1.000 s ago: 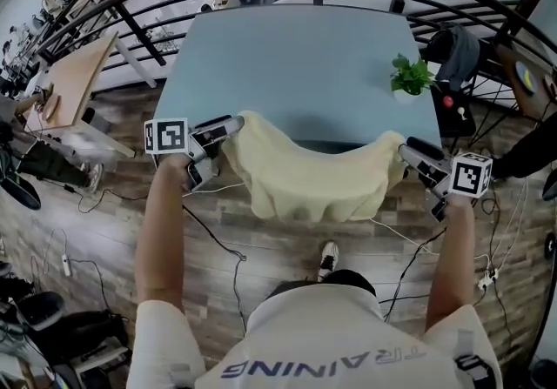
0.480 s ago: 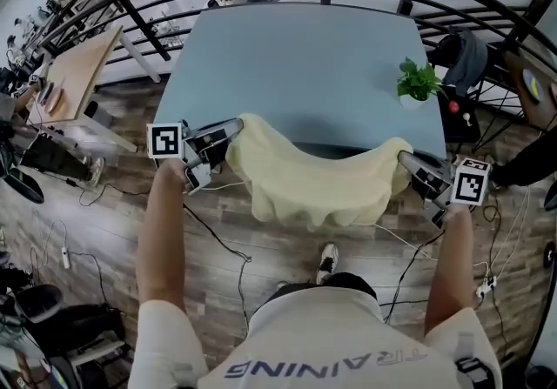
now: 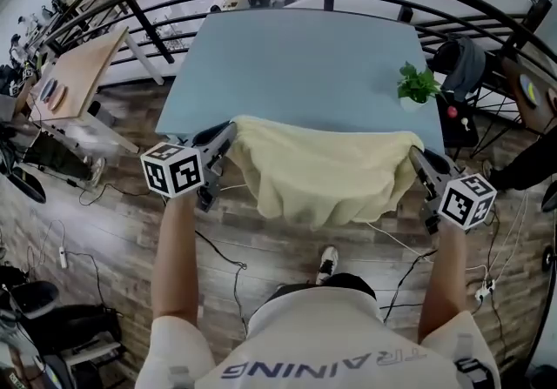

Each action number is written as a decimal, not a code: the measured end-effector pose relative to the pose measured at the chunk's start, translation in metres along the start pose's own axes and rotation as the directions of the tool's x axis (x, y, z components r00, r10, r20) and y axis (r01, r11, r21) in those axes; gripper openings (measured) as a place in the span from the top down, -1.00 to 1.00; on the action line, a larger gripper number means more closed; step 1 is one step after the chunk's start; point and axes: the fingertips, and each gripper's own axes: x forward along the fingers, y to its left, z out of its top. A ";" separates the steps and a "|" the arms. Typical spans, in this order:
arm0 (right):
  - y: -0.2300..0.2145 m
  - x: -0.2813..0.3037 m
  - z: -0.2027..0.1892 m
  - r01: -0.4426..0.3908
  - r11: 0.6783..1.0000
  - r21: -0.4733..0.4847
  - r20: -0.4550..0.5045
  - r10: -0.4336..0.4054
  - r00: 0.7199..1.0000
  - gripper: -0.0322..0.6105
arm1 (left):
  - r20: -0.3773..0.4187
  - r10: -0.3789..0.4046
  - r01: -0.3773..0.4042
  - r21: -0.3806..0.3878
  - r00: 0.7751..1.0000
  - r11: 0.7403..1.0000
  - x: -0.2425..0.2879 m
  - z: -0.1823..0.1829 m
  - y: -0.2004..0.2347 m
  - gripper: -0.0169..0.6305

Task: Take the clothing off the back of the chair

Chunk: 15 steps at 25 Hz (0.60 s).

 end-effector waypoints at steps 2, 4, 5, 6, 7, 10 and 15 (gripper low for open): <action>0.009 -0.009 0.003 0.047 0.999 -0.026 0.023 -0.046 0.999 0.80 | 0.042 0.046 -0.047 0.018 0.998 0.999 -0.017 0.003 -0.004 0.82; 0.020 -0.017 0.004 0.084 0.996 -0.044 0.047 -0.082 0.996 0.80 | 0.080 0.078 -0.081 0.036 0.994 0.996 -0.034 0.005 -0.008 0.82; 0.025 -0.022 0.005 0.100 0.994 -0.051 0.059 -0.097 0.994 0.80 | 0.096 0.088 -0.093 0.045 0.991 0.995 -0.042 0.005 -0.010 0.82; 0.030 -0.027 0.005 0.115 0.992 -0.057 0.071 -0.111 0.991 0.80 | 0.110 0.094 -0.100 0.051 0.989 0.994 -0.050 0.004 -0.013 0.82; 0.036 -0.032 0.005 0.130 0.990 -0.063 0.083 -0.124 0.989 0.80 | 0.122 0.098 -0.105 0.053 0.988 0.993 -0.057 0.003 -0.017 0.82; 0.051 -0.048 0.007 0.160 0.984 -0.072 0.121 -0.151 0.981 0.80 | 0.158 0.109 -0.120 0.063 0.981 0.991 -0.079 0.000 -0.031 0.82; 0.066 -0.075 0.007 0.192 0.979 -0.068 0.176 -0.178 0.968 0.80 | 0.222 0.148 -0.176 0.109 0.964 0.978 -0.109 -0.002 -0.060 0.82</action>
